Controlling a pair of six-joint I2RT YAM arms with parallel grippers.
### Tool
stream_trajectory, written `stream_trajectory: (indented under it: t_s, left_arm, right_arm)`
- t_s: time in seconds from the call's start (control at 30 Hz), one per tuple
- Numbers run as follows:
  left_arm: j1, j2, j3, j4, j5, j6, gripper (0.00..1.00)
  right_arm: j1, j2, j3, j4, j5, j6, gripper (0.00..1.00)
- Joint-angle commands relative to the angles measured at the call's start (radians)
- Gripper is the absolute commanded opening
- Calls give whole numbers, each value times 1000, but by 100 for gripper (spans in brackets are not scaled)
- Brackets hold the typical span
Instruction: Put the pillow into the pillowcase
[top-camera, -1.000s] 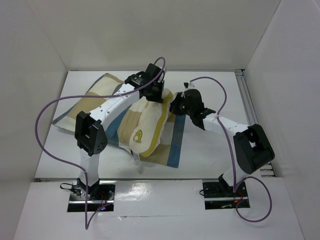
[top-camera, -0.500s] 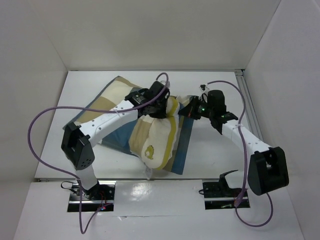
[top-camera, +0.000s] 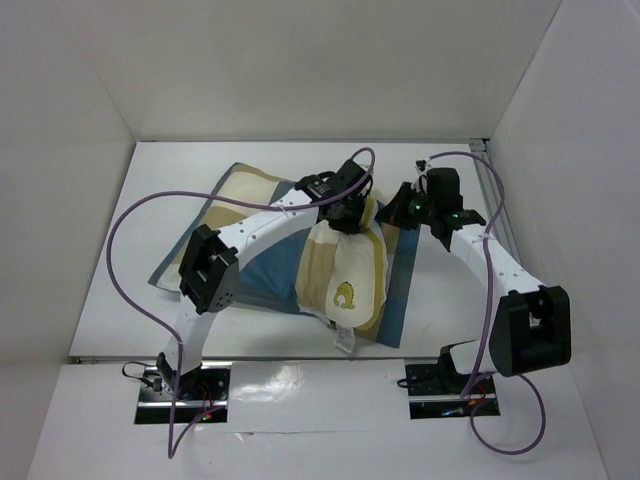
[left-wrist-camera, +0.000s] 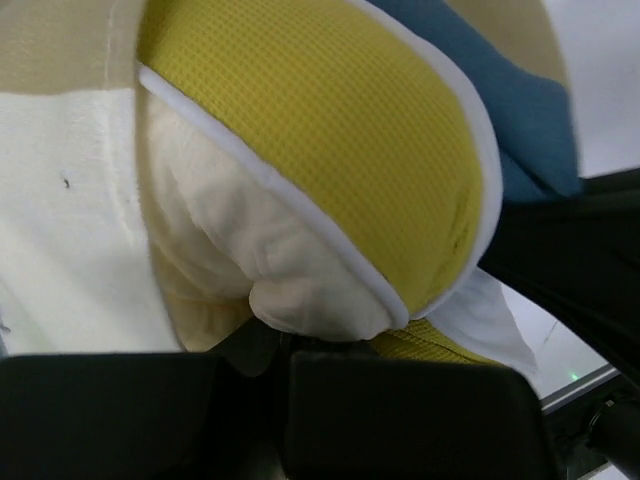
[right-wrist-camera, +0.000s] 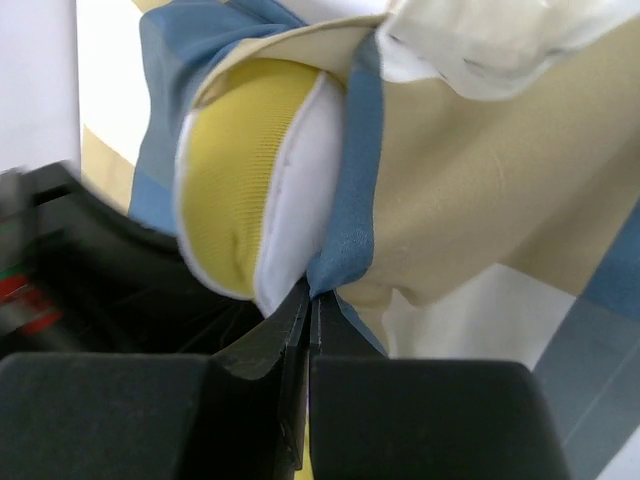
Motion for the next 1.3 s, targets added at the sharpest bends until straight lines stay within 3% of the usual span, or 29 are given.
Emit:
stream_trajectory:
  t_s: [0.0,0.33,0.63,0.73,1.0,1.13,1.27]
  left_arm:
    - [42,134,-133,-130,126,84,0]
    - [110,177,-352,3,194,137,0]
    - [119,50,-625,80,280,167,0]
    - [119,38,-635,89,277,167,0]
    - [119,76,-581,99,297,158,0]
    - [128,85,-531,88,297,158,0]
    - [128,104,-491,88,297,167,0]
  right_arm:
    - [-1,-68,194,316,-100,45,0]
    - [10,-15,260,424,-109,76,0]
    - [43,97,349,593,-74,123,0]
    - [126,157,436,641,-101,136,0]
    - [250,170,460,709,-186,113,0]
    - [263,108,419,718,-249,104,0]
    - [263,9,378,689,-190,36,0]
